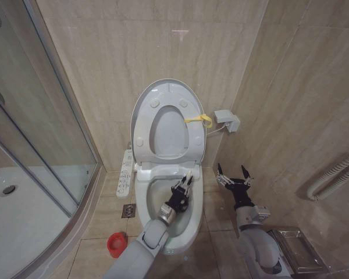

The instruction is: Open the toilet lid, clean the toilet bowl with a toilet brush, close the toilet lid, and flush.

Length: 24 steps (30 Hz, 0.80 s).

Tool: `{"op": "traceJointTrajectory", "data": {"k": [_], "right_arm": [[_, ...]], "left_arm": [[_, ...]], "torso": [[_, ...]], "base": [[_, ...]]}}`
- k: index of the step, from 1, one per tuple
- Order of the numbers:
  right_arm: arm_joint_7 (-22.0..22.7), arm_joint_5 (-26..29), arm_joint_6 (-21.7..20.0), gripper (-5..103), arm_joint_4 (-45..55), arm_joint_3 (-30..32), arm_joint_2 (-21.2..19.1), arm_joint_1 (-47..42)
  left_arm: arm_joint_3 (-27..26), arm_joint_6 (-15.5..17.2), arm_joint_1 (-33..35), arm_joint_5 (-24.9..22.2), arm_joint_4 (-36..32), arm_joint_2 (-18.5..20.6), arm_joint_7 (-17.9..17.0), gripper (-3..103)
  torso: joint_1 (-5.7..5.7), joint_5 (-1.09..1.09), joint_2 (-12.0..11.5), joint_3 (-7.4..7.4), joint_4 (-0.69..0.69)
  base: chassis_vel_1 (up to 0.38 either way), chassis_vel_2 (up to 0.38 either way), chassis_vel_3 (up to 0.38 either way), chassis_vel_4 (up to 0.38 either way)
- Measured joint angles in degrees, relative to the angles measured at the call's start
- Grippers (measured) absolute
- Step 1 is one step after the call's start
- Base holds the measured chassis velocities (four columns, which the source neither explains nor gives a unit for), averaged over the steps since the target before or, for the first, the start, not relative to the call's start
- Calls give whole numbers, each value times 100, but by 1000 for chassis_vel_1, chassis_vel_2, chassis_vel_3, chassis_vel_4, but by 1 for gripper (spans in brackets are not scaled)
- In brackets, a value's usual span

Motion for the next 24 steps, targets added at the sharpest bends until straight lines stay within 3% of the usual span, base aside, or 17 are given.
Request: {"op": "traceJointTrajectory", "data": {"k": [5, 15, 24], "right_arm": [[0, 0, 0, 100, 0, 0, 0, 0], [0, 0, 0, 100, 0, 0, 0, 0], [0, 0, 0, 100, 0, 0, 0, 0]], "left_arm": [[-114, -40, -137, 19, 208, 21, 7, 18], [-82, 35, -286, -35, -115, -135, -35, 18], [-44, -33, -176, 72, 224, -45, 8, 18]], "torso": [[0, 0, 0, 0, 1], [0, 0, 0, 0, -2], [0, 0, 0, 0, 1]], "base": [[0, 0, 0, 0], [0, 0, 0, 0], [0, 0, 0, 0]]}}
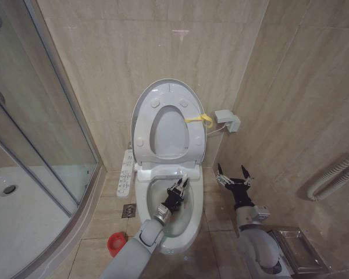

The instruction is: Open the toilet lid, clean the toilet bowl with a toilet brush, close the toilet lid, and flush.

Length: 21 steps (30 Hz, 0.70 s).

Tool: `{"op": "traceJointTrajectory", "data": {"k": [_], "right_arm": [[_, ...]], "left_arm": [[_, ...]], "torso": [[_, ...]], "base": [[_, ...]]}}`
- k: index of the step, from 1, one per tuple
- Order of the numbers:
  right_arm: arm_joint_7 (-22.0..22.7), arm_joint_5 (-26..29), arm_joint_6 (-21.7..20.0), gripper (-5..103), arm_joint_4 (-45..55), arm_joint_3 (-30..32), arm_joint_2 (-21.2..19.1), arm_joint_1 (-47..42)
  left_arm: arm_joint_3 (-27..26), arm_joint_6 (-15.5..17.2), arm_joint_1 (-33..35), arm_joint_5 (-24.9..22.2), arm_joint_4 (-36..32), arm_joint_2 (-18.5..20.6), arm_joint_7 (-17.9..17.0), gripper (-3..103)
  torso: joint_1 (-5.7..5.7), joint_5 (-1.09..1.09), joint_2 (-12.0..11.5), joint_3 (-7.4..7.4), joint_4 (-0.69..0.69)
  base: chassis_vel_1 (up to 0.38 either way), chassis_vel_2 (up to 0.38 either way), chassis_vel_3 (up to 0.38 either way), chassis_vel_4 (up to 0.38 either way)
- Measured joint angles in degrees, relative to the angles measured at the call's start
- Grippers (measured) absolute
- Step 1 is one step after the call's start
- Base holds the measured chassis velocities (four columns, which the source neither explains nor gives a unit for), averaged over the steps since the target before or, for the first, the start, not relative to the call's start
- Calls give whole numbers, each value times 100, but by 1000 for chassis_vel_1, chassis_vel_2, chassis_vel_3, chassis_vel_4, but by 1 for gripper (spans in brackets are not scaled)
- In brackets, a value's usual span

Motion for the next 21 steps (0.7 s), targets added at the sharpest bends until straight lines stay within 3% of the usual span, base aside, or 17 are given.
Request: {"op": "traceJointTrajectory", "data": {"k": [9, 17, 21], "right_arm": [[0, 0, 0, 100, 0, 0, 0, 0], [0, 0, 0, 100, 0, 0, 0, 0], [0, 0, 0, 100, 0, 0, 0, 0]], "left_arm": [[125, 59, -15, -29, -505, -98, -17, 18], [-32, -76, -86, 174, 190, -54, -1, 18], [-86, -86, -145, 213, 163, -44, -6, 18]], "torso": [[0, 0, 0, 0, -3], [0, 0, 0, 0, 0], [0, -1, 0, 0, 0]], "base": [[0, 0, 0, 0], [0, 0, 0, 0], [0, 0, 0, 0]]}}
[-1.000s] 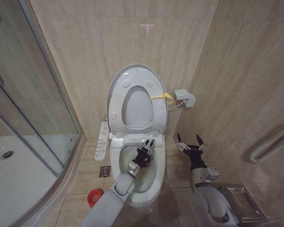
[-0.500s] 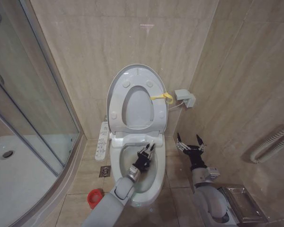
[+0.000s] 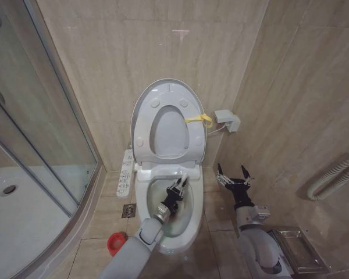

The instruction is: Open the toilet lid, clean the toilet bowl with a toilet brush, close the toilet lid, and flush.

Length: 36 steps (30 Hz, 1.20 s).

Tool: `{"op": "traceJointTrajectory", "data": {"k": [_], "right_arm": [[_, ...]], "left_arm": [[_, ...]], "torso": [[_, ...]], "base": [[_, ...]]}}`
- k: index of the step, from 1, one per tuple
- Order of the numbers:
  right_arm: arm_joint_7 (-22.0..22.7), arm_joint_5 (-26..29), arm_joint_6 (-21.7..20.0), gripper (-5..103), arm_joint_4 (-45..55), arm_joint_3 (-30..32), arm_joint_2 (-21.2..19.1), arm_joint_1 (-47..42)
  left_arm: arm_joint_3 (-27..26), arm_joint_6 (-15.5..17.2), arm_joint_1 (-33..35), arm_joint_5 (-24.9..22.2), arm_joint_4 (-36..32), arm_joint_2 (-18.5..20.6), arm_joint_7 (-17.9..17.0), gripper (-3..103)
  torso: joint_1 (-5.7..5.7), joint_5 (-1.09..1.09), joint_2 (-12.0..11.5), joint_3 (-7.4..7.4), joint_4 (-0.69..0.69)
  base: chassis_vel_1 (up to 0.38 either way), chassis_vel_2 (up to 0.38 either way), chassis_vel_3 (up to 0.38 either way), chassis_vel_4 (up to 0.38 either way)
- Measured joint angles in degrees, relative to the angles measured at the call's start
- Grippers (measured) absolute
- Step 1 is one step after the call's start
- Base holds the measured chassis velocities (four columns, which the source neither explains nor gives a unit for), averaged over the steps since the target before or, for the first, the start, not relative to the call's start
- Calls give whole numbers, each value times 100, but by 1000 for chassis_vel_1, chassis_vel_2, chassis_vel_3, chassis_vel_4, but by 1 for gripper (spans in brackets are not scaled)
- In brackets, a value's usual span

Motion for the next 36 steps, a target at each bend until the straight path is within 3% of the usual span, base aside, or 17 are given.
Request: {"op": "traceJointTrajectory", "data": {"k": [8, 16, 25, 36], "right_arm": [[0, 0, 0, 100, 0, 0, 0, 0], [0, 0, 0, 100, 0, 0, 0, 0], [0, 0, 0, 100, 0, 0, 0, 0], [0, 0, 0, 100, 0, 0, 0, 0]], "left_arm": [[214, 105, 106, -139, -616, -58, -7, 18], [25, 31, 1, 24, 24, 23, 9, 18], [174, 56, 3, -117, -435, -42, -9, 18], [130, -35, 105, -14, -67, 52, 19, 18]], "torso": [[0, 0, 0, 0, -3], [0, 0, 0, 0, 1], [0, 0, 0, 0, -3], [0, 0, 0, 0, -1]], "base": [[0, 0, 0, 0], [0, 0, 0, 0], [0, 0, 0, 0], [0, 0, 0, 0]]}}
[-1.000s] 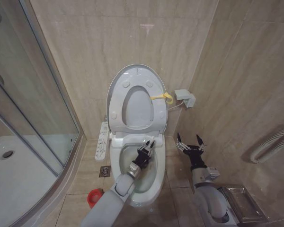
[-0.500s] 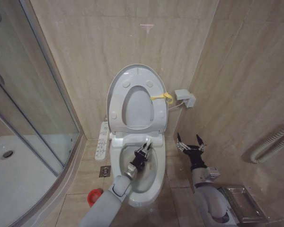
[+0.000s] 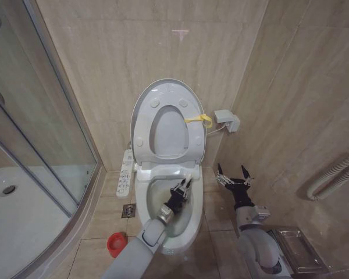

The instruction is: Open the toilet lid, clean the toilet bowl with a toilet brush, close the toilet lid, and flush.

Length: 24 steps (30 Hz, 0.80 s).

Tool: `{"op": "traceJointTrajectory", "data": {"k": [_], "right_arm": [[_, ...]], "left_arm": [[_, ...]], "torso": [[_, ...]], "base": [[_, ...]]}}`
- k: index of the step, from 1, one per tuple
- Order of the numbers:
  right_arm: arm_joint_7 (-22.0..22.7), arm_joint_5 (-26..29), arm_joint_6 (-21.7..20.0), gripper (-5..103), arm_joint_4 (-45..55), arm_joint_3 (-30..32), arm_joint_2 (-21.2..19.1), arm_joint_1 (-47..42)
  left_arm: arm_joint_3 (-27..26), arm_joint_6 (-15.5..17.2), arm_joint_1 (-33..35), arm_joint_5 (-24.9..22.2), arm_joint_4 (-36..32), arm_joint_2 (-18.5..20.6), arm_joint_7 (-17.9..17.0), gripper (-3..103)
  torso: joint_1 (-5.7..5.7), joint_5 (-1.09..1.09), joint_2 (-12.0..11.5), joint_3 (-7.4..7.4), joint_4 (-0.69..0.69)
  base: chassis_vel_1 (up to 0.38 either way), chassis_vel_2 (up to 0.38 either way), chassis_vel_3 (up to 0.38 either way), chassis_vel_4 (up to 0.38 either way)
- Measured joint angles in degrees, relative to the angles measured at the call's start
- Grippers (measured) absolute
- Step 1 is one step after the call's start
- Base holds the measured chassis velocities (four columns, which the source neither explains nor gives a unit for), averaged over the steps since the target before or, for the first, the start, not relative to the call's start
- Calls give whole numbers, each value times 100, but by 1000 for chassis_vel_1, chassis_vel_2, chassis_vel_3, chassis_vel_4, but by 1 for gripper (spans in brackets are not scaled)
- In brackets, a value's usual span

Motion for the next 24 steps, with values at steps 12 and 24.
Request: {"op": "traceJointTrajectory", "data": {"k": [12, 24], "right_arm": [[0, 0, 0, 100, 0, 0, 0, 0], [0, 0, 0, 100, 0, 0, 0, 0]], "left_arm": [[-457, 83, 802, -9, -894, 396, 22, 18], [-742, -11, 1225, -16, -1157, 648, 157, 18]], "torso": [[0, -1, 0, 0, 0], [0, 0, 0, -1, 0]], "base": [[0, 0, 0, 0], [0, 0, 0, 0]]}}
